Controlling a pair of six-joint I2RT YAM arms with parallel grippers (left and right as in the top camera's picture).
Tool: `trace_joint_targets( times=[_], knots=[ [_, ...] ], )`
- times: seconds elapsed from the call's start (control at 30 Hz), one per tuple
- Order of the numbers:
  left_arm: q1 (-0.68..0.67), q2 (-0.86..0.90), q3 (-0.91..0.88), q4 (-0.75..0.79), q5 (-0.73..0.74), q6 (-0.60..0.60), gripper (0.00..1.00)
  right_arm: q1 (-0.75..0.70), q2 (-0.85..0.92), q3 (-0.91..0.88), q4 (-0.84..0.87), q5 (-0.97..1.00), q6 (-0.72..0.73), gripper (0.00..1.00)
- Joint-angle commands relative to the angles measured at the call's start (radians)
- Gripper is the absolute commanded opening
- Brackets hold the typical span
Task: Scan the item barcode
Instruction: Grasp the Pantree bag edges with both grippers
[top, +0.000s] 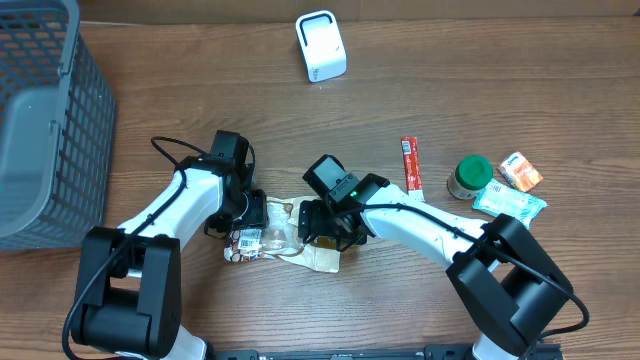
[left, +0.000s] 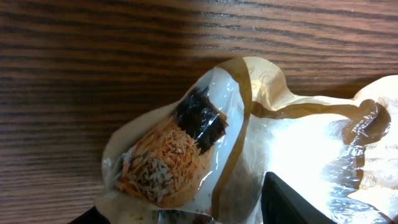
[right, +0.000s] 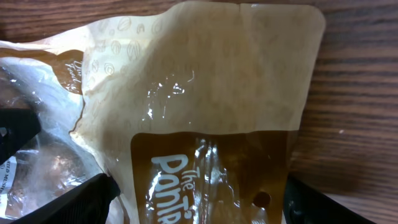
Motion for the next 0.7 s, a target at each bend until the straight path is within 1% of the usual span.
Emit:
trace_joint_targets(
  times=[0.0, 0.07, 0.1, 0.17, 0.27, 0.37, 0.43, 0.47, 0.53, 0.63, 0.67],
  knots=[
    [-0.022, 0.026, -0.048, -0.002, -0.016, -0.016, 0.51, 0.030, 0.037, -0.002, 0.010, 0.009, 0.062, 0.87],
    [-0.027, 0.026, -0.048, 0.000, -0.016, -0.016, 0.51, 0.040, 0.051, -0.002, 0.016, 0.006, 0.080, 0.80],
    [-0.028, 0.026, -0.048, 0.000, -0.016, -0.016, 0.51, 0.045, 0.064, -0.002, 0.028, -0.009, 0.079, 0.75],
    [-0.028, 0.026, -0.048, 0.000, -0.016, -0.015, 0.51, 0.050, 0.089, -0.002, 0.053, -0.049, 0.079, 0.70],
    [-0.028, 0.026, -0.048, 0.003, -0.016, -0.015, 0.52, 0.051, 0.113, -0.002, 0.109, -0.135, 0.078, 0.68],
    [-0.028, 0.026, -0.048, 0.002, -0.016, -0.015, 0.52, 0.032, 0.108, -0.001, 0.170, -0.230, 0.042, 0.68],
    [-0.028, 0.026, -0.048, 0.003, -0.016, -0.015, 0.52, 0.013, 0.097, -0.001, 0.178, -0.253, 0.036, 0.63],
    [-0.028, 0.026, -0.048, 0.003, -0.016, -0.015, 0.52, 0.003, 0.091, -0.001, 0.179, -0.254, 0.023, 0.60],
    [-0.028, 0.026, -0.048, 0.003, -0.016, -0.015, 0.52, -0.016, 0.083, -0.001, 0.177, -0.255, -0.005, 0.50],
    [-0.028, 0.026, -0.042, 0.003, -0.016, -0.015, 0.55, -0.032, 0.083, -0.001, 0.170, -0.257, -0.020, 0.39],
    [-0.027, 0.026, -0.036, 0.001, -0.016, -0.015, 0.56, -0.034, 0.083, -0.001, 0.170, -0.256, -0.044, 0.32]
  ],
)
